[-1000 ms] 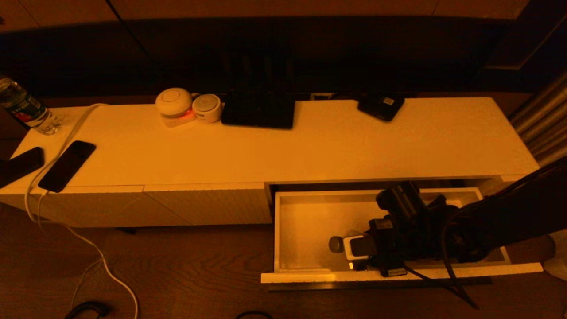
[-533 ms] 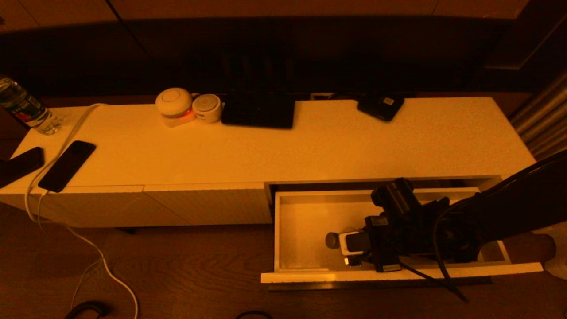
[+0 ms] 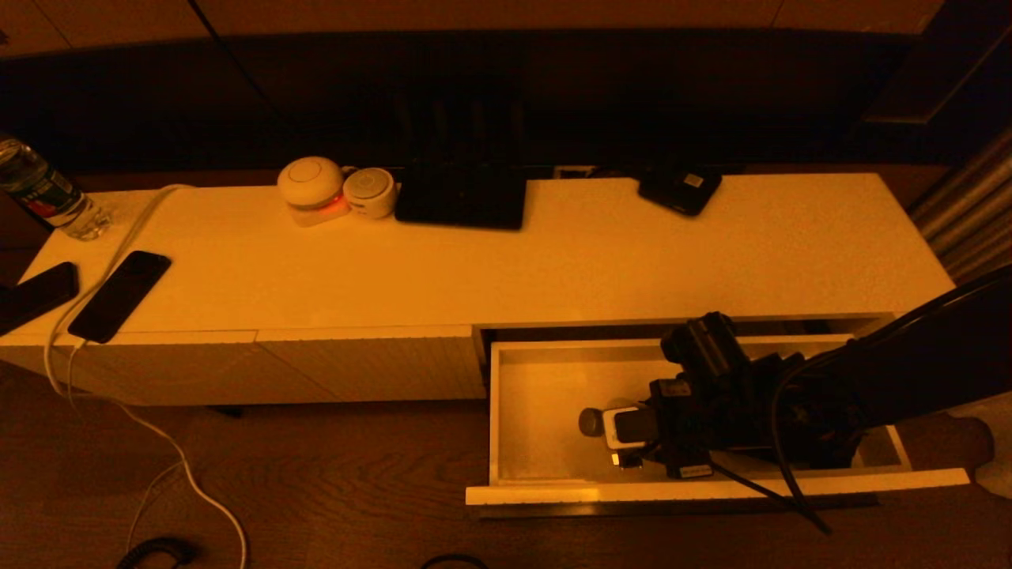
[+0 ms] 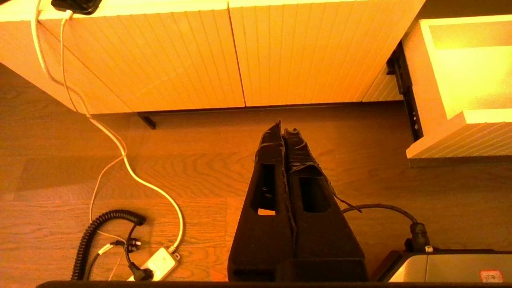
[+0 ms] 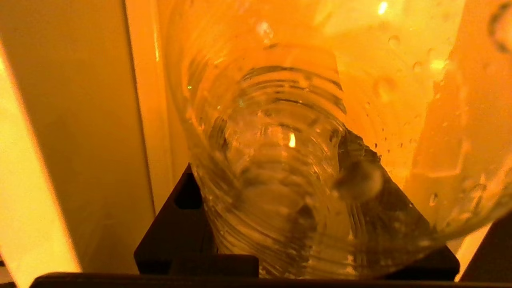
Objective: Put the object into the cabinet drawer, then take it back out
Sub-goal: Put the mineral water in the drawer, then close the drawer
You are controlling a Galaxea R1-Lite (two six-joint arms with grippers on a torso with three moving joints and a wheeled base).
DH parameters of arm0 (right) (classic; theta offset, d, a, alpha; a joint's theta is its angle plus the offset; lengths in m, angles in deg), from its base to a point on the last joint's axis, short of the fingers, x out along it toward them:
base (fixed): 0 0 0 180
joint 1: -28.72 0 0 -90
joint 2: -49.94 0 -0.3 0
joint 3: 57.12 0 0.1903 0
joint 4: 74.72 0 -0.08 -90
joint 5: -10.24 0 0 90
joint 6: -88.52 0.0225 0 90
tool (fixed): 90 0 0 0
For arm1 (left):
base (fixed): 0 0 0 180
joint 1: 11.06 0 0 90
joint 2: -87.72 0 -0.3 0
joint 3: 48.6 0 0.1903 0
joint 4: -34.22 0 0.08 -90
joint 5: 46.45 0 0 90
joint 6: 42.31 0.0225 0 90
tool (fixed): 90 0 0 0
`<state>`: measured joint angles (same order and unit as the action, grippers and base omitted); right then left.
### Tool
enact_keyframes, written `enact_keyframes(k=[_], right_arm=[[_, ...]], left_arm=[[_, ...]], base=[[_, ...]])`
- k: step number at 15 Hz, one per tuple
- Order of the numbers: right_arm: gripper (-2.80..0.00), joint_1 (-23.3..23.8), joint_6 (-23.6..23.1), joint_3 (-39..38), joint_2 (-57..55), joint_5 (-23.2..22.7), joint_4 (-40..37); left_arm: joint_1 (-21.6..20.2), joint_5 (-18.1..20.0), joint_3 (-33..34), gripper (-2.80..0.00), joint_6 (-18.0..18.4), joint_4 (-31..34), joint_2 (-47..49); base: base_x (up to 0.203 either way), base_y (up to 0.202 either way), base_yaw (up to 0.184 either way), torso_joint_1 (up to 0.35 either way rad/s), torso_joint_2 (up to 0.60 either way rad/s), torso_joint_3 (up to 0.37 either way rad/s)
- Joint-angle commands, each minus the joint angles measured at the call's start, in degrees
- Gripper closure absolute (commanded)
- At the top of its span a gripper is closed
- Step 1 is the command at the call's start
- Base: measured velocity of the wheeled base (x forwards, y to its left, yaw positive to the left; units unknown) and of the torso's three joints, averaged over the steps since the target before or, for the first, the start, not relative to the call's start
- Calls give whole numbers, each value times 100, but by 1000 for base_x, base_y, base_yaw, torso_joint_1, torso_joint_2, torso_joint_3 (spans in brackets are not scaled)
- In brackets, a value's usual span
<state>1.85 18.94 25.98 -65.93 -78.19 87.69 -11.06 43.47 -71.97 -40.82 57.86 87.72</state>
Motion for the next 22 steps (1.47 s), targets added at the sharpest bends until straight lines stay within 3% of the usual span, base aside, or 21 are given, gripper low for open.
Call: enact_keyframes(k=[1, 2, 3, 14, 18, 21, 22], right_arm=[[0, -23, -36, 60, -23, 1, 5], [0, -29, -29, 89, -32, -4, 34], [-280, -29, -38, 123, -38, -7, 37], [-280, -35, 96, 250, 158, 7, -15], [-280, 185, 123, 193, 1148, -6, -104], [-280, 346, 155, 54, 1843, -9, -590], [0, 384, 244, -77, 2135, -8, -754]], left_arm=[[0, -1, 0, 0, 1, 0, 0], [0, -1, 0, 0, 1, 0, 0], [0, -1, 0, 0, 1, 0, 0], [0, -1, 0, 0, 1, 0, 0], [0, -1, 0, 0, 1, 0, 0], [0, -1, 0, 0, 1, 0, 0], [0, -1, 0, 0, 1, 0, 0]], base=[[0, 0, 0, 0, 0, 0], [0, 0, 0, 0, 0, 0], [0, 0, 0, 0, 0, 0], [0, 0, 0, 0, 0, 0], [0, 0, 0, 0, 0, 0], [0, 0, 0, 0, 0, 0], [0, 0, 0, 0, 0, 0]])
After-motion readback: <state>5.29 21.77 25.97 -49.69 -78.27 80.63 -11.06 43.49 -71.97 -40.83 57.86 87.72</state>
